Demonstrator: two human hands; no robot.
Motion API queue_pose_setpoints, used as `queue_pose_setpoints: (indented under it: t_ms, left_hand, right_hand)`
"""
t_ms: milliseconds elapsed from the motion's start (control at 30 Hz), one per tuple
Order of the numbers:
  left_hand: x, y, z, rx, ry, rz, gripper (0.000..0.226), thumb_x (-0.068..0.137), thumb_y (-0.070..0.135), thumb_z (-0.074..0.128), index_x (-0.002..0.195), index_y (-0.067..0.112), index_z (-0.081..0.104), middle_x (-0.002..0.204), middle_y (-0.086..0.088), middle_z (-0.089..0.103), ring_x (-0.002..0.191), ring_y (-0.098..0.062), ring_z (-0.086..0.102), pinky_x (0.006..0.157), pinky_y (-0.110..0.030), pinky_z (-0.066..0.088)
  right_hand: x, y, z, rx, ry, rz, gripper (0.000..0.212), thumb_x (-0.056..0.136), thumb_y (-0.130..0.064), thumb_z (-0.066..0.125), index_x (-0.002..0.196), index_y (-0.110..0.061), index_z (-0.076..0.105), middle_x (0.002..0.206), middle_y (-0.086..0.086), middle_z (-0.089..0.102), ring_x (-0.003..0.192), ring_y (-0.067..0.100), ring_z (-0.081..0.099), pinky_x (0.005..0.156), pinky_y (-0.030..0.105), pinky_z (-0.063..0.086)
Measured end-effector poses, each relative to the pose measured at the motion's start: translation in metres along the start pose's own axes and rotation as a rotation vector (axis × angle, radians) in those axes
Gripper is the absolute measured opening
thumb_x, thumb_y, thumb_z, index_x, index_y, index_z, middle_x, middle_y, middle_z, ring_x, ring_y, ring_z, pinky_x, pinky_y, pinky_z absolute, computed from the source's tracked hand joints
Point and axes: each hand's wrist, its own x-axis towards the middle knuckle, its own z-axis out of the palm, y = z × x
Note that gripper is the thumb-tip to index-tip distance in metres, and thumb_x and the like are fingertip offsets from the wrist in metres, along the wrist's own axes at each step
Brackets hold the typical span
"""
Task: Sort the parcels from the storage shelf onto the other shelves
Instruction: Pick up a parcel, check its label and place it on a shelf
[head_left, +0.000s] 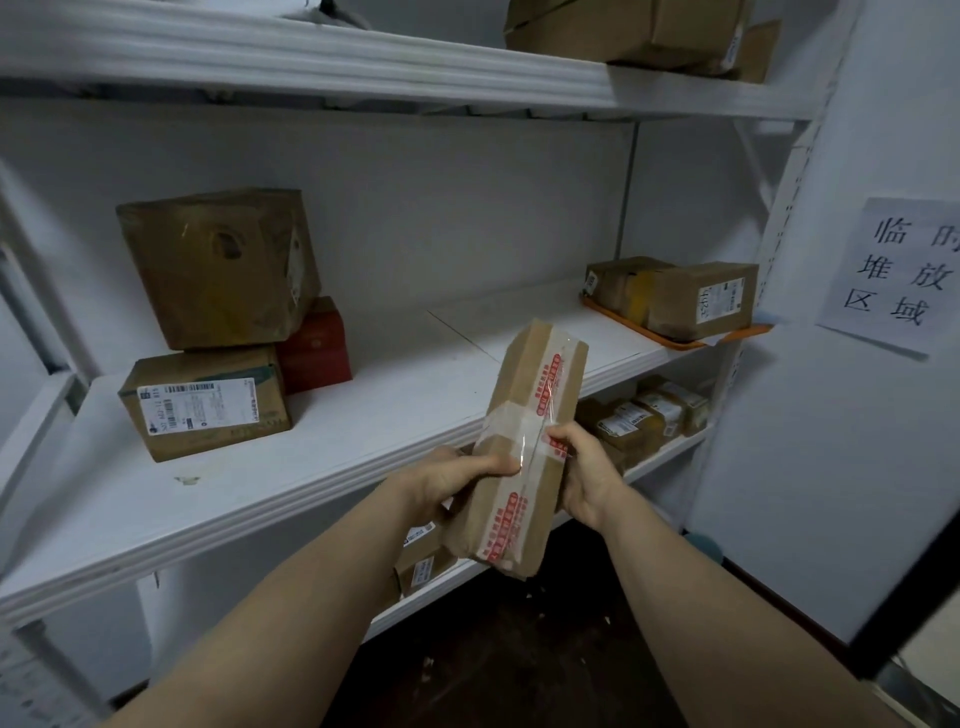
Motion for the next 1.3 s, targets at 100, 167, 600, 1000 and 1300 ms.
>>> queue_pose_setpoints:
  t_ms: [100, 167, 600, 1000, 1300]
  left_hand:
    - [0.006, 0.000, 0.007, 0.009, 0.123, 0.057, 0.039, 0.065, 0.035, 0.083, 0.097, 0.017, 0.070, 0.095, -0.002, 0.075, 0.089, -0.018, 0.069, 0.085, -0.034, 0.055]
    - [0.009, 0.002, 0.012, 0.202, 0.284, 0.127, 0.040, 0.059, 0.035, 0.084, 0.093, 0.021, 0.068, 0.102, -0.002, 0.072, 0.092, -0.016, 0.067, 0.087, -0.032, 0.054]
    - [0.018, 0.005, 0.023, 0.223, 0.322, 0.245, 0.119, 0.046, 0.033, 0.088, 0.143, 0.016, 0.020, 0.133, -0.005, 0.034, 0.127, -0.020, 0.035, 0.107, -0.034, 0.036]
    - [0.013, 0.015, 0.024, -0.422, 0.210, 0.172, 0.033, 0.089, 0.024, 0.035, 0.080, 0.014, 0.065, 0.084, -0.001, 0.067, 0.083, -0.018, 0.057, 0.088, -0.036, 0.038]
    - [0.012, -0.003, 0.021, 0.022, -0.114, 0.015, 0.067, 0.059, 0.034, 0.086, 0.119, 0.018, 0.060, 0.112, -0.001, 0.068, 0.105, -0.017, 0.062, 0.090, -0.033, 0.050]
  right_hand:
    - [0.005, 0.002, 0.001, -0.077, 0.027, 0.006, 0.030, 0.086, -0.031, 0.064, 0.113, -0.017, 0.064, 0.101, 0.010, 0.071, 0.096, 0.027, 0.065, 0.081, 0.042, 0.053]
    - [0.010, 0.005, -0.001, -0.136, 0.049, 0.004, 0.054, 0.075, -0.037, 0.077, 0.122, -0.019, 0.058, 0.106, 0.007, 0.071, 0.101, 0.026, 0.064, 0.088, 0.047, 0.052]
    - [0.011, 0.016, -0.022, -0.206, 0.137, -0.009, 0.086, 0.055, 0.011, 0.084, 0.124, -0.010, 0.037, 0.113, 0.012, 0.065, 0.101, 0.034, 0.064, 0.072, 0.051, 0.058]
    - [0.002, 0.018, -0.033, -0.568, 0.214, -0.168, 0.107, 0.054, -0.004, 0.091, 0.139, -0.017, 0.027, 0.133, 0.007, 0.049, 0.124, 0.027, 0.048, 0.104, 0.049, 0.042]
    - [0.007, 0.019, -0.040, 0.047, 0.057, 0.021, 0.049, 0.084, -0.046, 0.064, 0.127, -0.022, 0.060, 0.114, 0.011, 0.070, 0.107, 0.033, 0.064, 0.090, 0.051, 0.052]
